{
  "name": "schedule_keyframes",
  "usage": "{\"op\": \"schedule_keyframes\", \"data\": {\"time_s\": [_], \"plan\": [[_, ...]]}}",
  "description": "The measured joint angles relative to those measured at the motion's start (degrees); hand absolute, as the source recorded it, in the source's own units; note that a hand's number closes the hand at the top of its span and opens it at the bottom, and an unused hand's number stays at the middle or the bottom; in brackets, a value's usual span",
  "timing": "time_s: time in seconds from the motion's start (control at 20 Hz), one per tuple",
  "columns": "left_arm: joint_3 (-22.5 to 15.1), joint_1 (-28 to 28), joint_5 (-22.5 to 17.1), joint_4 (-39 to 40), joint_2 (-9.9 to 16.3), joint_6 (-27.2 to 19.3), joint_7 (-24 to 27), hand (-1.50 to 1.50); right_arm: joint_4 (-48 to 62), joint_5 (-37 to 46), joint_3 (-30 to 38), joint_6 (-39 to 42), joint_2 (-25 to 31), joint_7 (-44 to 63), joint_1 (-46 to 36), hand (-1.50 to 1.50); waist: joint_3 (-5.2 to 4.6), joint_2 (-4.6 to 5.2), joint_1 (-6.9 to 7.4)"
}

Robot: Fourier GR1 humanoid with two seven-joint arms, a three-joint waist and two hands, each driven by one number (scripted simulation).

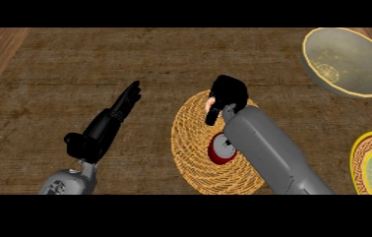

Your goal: Pick the cupcake from the placemat and place it in the bowl

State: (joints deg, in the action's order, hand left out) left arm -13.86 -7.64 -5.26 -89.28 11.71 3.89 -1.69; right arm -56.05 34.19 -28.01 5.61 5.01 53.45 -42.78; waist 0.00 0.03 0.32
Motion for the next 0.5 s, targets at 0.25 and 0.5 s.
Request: {"op": "schedule_keyframes", "data": {"time_s": [0.25,0.5], "plan": [[0.1,-0.6,0.3,-0.1,-0.9,0.3,-0.5,0.00,9.7,-0.2,6.2,0.7,6.4,-10.6,-4.9,1.50,0.01,0.30,0.66],[0.7,-0.4,0.3,-1.0,-0.9,1.3,-1.2,0.00,20.3,2.4,9.4,-1.1,8.2,-16.8,-11.0,1.50,0.02,0.37,1.02]]}}
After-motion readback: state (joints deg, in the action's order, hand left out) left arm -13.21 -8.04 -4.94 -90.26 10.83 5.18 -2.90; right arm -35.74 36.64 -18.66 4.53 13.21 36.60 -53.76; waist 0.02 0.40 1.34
